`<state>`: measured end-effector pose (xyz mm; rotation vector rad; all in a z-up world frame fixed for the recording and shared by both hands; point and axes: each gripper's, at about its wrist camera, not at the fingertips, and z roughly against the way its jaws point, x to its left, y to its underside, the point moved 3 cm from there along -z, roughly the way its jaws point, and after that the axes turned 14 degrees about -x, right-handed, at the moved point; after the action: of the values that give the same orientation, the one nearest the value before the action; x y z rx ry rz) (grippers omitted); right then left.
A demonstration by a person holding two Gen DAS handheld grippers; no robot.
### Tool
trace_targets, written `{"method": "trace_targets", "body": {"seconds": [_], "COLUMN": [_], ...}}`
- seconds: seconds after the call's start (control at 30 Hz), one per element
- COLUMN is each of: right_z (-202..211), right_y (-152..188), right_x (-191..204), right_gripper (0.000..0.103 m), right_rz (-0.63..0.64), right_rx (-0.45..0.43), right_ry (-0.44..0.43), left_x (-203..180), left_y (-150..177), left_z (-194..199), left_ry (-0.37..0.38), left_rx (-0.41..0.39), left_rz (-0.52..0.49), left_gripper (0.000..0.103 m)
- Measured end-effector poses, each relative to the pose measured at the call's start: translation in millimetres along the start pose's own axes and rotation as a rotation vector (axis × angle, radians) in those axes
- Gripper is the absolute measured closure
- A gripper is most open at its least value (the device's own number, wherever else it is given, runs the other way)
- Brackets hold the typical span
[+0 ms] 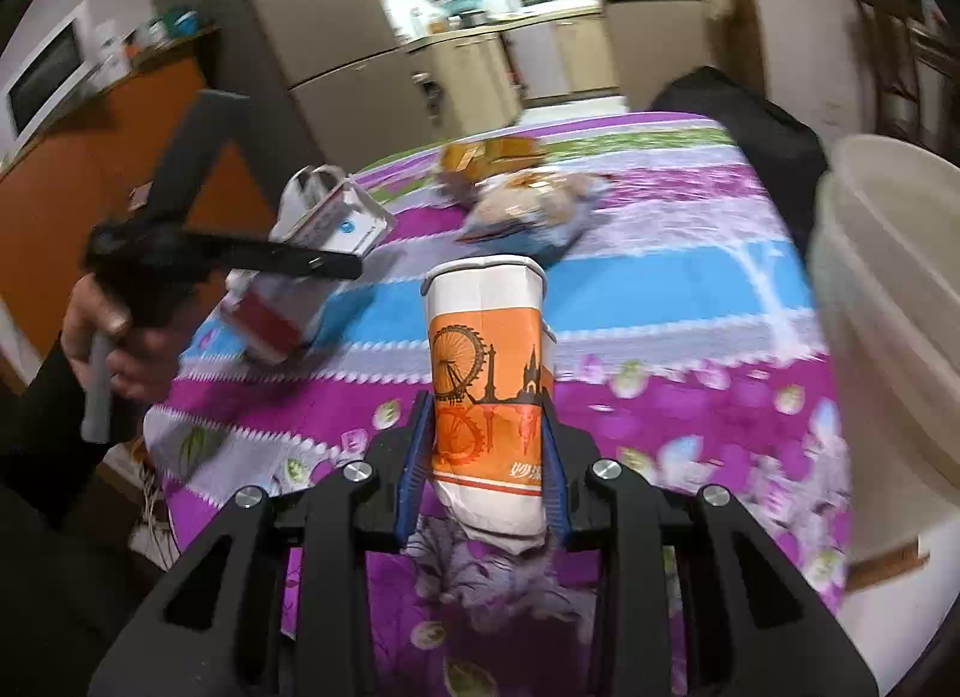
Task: Collect trash
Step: 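Grasp the orange paper cup with the right tool while the left tool grasps the white medicine box, then carry the orange cup in the right tool while the left tool carries the white box over the bucket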
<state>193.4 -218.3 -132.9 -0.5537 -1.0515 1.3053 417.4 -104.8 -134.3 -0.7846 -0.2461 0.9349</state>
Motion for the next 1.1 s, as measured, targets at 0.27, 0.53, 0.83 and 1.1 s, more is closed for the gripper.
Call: {"method": "trace_targets", "body": {"seconds": [0.27,0.53,0.83,1.1], "right_z": [14,19,20,11], "right_y": [13,17,18,32], "right_x": [-25,-13,-11,-3], "right_gripper": [0.067,0.046,0.039,0.052], "right_rz": [-0.062,0.044,0.06,0.145], "right_rx": [0.031,-0.013,-0.022,0.016], "right_ry": [0.151,0.194,0.197,0.21], "left_x": [-63,-45,-65,-66], "left_y": [25,6,51,77], "left_z": [-33,-5,21,11], "left_ry": [0.315,-0.015,-0.04,-0.028], "left_rx": [0.182,-0.068,-0.104,-0.11], "left_rz": [-0.229,-0.363,-0.449,-0.372], "left_gripper": [0.067,0.024,0.02,0.035]}}
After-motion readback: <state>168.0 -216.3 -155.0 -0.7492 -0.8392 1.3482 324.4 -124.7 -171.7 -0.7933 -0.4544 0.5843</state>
